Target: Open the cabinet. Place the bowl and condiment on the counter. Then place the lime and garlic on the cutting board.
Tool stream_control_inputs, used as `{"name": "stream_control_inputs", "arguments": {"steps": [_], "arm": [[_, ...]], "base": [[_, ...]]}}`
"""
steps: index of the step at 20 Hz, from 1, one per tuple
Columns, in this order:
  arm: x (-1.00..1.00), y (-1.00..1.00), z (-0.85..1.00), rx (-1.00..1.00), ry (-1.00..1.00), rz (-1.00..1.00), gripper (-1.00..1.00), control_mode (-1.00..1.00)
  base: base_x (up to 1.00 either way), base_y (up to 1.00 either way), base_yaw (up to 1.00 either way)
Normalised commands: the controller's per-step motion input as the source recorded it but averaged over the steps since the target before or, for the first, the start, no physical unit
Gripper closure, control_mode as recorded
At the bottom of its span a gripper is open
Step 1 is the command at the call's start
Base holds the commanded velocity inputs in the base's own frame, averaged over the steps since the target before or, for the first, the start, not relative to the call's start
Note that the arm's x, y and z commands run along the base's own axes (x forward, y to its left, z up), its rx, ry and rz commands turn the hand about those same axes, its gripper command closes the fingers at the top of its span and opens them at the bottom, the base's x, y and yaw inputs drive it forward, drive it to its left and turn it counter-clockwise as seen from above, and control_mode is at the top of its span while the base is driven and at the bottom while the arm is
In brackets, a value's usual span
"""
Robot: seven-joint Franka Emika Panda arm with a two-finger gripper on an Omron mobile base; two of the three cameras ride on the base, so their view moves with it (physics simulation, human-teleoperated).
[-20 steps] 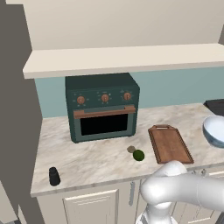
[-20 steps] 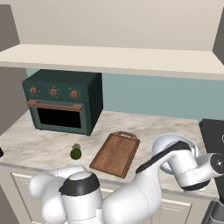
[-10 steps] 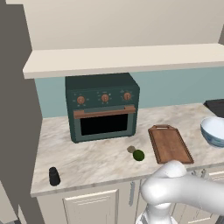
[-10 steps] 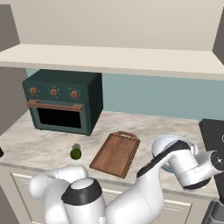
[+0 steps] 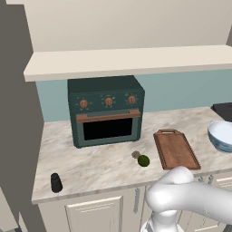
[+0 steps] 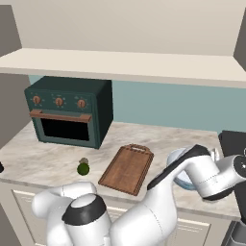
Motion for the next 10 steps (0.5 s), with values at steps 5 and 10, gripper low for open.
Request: {"name": "stream_control_inputs", "arguments": {"steps": [5,10], "arm": [[-0.24,0.09,0.10,-0.02,-0.11,0.00,-1.00,-1.00],[-0.14,0.51,-0.17,-0.08,-0.18,0.00,-1.00,-1.00]], "base": [[0.00,0.00,0.00],[0.00,0.00,0.00]]}}
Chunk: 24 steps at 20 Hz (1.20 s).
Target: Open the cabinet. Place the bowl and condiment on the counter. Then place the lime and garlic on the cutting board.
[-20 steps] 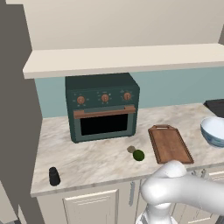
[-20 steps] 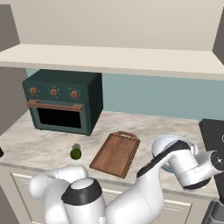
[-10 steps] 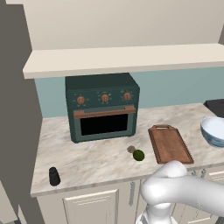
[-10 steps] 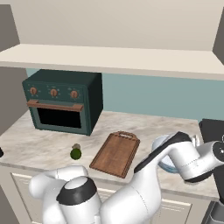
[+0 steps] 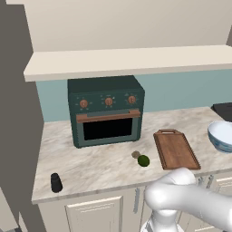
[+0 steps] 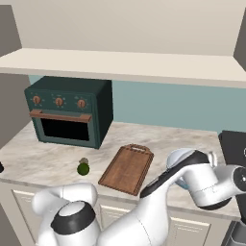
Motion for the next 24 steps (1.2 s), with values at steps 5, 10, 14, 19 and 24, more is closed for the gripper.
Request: {"name": "stream_control_inputs", "arguments": {"steps": [5,10,14,19,24], "arm": [[-0.23,0.51,0.18,-0.04,-0.05,-0.04,-1.00,-1.00],[-0.37,0.46,0.40,-0.06,0.00,-0.05,-1.00,-1.00],[-0.41,0.45,0.35,-0.08,0.00,-0.04,-1.00,-1.00],[-0.14,0.64,0.11,-0.13,0.00,0.00,-1.00,-1.00],[0.00,0.70,0.00,-0.16,0.00,0.00,-1.00,-1.00]], "base": [[0.00,0.00,0.00],[0.00,0.00,0.00],[0.00,0.00,0.00],[0.00,0.00,0.00],[0.00,0.00,0.00]]}}
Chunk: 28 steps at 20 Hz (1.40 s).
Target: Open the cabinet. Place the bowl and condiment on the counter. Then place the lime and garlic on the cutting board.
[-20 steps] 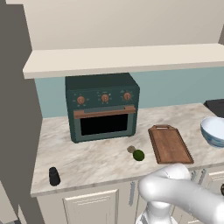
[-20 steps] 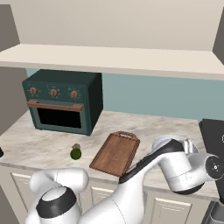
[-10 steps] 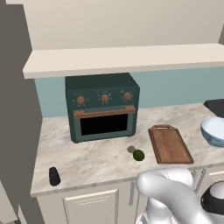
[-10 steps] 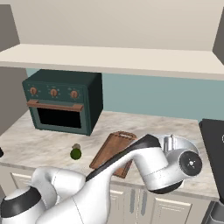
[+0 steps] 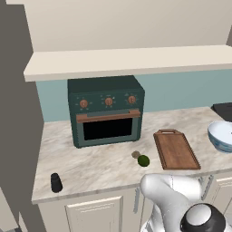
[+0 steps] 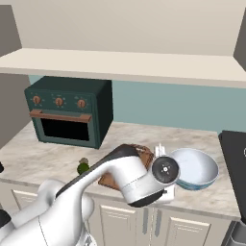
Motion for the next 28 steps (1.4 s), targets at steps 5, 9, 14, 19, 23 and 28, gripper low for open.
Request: {"name": "stream_control_inputs", "arguments": {"steps": [5,9,14,19,23,28], "arm": [[0.00,0.58,0.00,-0.13,0.00,0.00,-1.00,-1.00],[-0.02,0.24,-0.04,-0.10,0.00,0.05,-1.00,-1.00],[-0.01,0.18,-0.02,-0.06,-0.01,0.05,-1.00,-1.00],[0.15,0.27,0.29,-0.11,0.10,0.11,-1.00,-1.00],[0.20,0.34,0.35,-0.12,0.14,0.16,-1.00,-1.00],[0.11,0.34,0.34,-0.12,0.13,0.18,-1.00,-1.00]], "base": [[0.00,0.00,0.00],[0.00,0.00,0.00],[0.00,0.00,0.00],[0.00,0.00,0.00],[0.00,0.00,0.00],[0.00,0.00,0.00]]}}
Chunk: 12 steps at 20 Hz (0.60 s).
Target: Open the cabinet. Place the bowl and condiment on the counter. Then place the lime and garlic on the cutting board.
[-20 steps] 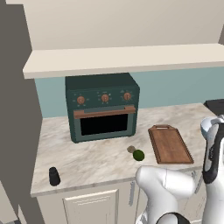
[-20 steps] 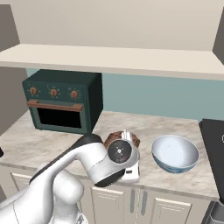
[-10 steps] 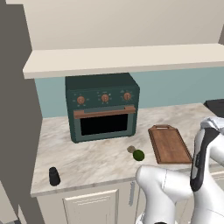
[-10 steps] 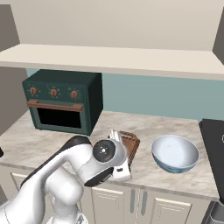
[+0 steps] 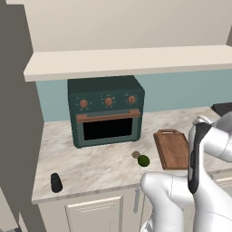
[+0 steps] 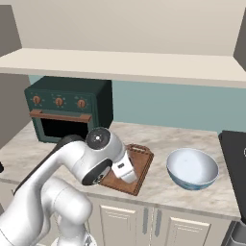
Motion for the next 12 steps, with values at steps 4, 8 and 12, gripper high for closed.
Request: {"name": "stream_control_inputs", "arguments": {"steps": [4,8,12], "arm": [[0.07,0.38,0.25,-0.15,0.16,0.17,-1.00,-1.00],[0.01,0.25,0.04,-0.14,0.10,0.22,-1.00,-1.00],[0.00,0.01,0.00,-0.07,0.01,0.31,-1.00,-1.00]], "base": [[0.00,0.00,0.00],[0.00,0.00,0.00],[0.00,0.00,0.00]]}}
